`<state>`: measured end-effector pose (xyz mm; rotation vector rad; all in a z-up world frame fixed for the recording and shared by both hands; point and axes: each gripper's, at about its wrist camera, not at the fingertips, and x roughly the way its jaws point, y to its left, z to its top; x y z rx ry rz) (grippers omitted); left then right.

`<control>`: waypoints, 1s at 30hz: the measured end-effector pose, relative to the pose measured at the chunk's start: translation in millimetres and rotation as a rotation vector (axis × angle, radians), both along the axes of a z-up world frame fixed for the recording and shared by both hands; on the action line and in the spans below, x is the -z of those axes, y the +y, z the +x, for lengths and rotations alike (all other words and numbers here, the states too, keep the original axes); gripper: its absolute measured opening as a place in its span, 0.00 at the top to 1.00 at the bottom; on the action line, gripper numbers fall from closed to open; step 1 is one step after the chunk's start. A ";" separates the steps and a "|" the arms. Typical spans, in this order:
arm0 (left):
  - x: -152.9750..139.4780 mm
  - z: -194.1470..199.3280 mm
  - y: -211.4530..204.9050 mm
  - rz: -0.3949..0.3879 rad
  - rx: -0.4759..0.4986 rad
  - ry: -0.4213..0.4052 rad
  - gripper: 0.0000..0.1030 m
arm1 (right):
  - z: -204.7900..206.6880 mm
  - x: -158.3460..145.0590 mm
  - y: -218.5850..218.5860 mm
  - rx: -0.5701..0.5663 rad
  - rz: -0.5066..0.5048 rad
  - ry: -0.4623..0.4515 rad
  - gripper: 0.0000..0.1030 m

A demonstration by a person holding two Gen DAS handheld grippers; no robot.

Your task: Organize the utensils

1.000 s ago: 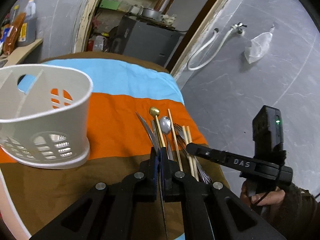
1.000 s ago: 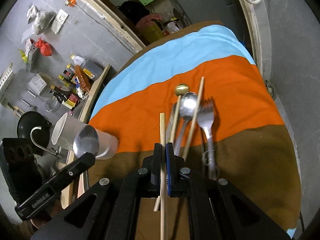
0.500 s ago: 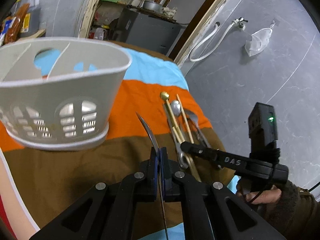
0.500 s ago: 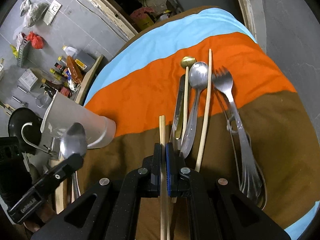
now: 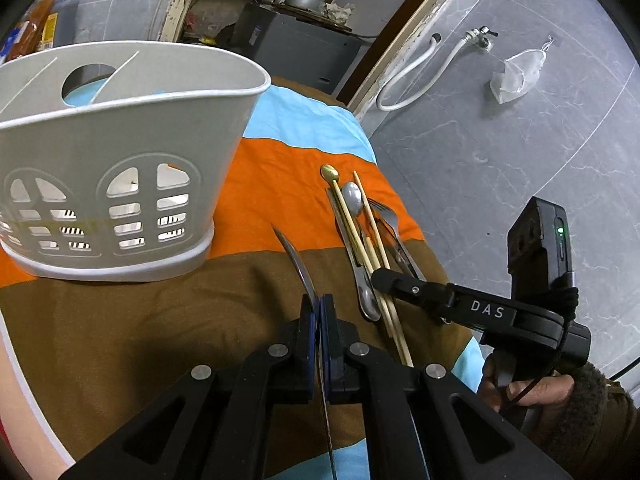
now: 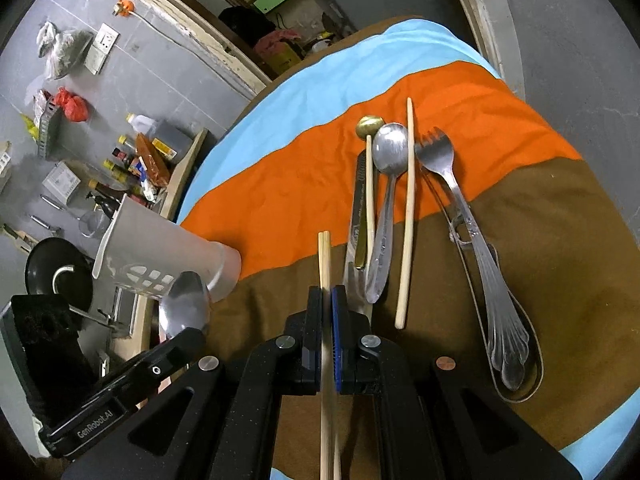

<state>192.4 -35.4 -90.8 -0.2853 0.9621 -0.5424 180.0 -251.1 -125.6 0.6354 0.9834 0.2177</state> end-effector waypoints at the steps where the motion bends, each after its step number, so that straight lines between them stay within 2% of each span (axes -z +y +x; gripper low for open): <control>1: 0.7 0.5 -0.1 0.000 0.001 0.002 0.97 | 0.6 1.5 -0.6 0.001 0.002 0.008 0.96; 11: 7.7 0.3 0.6 0.004 0.007 0.015 0.97 | -0.2 4.3 4.0 -0.021 -0.011 0.016 0.96; 14: -1.2 -3.6 3.3 -0.004 0.009 -0.013 0.97 | -2.3 -3.5 5.1 -0.021 -0.014 -0.005 0.96; 16: -18.1 -9.6 9.0 -0.007 0.001 -0.063 0.97 | -7.2 -19.3 5.7 -0.016 0.000 -0.041 0.96; 18: -38.2 -15.5 18.9 -0.015 -0.017 -0.124 0.97 | -13.2 -40.7 8.6 -0.016 0.008 -0.100 0.96; 23: -94.0 -14.9 65.1 -0.054 -0.153 -0.273 0.97 | -16.4 -123.8 32.9 -0.022 0.010 -0.411 0.96; 26: -124.3 -4.7 97.8 -0.064 -0.249 -0.374 0.97 | -2.8 -159.2 49.3 -0.006 0.036 -0.588 0.96; 30: -146.3 20.0 136.3 -0.020 -0.371 -0.475 0.97 | 22.4 -187.3 75.2 0.031 0.017 -0.728 0.96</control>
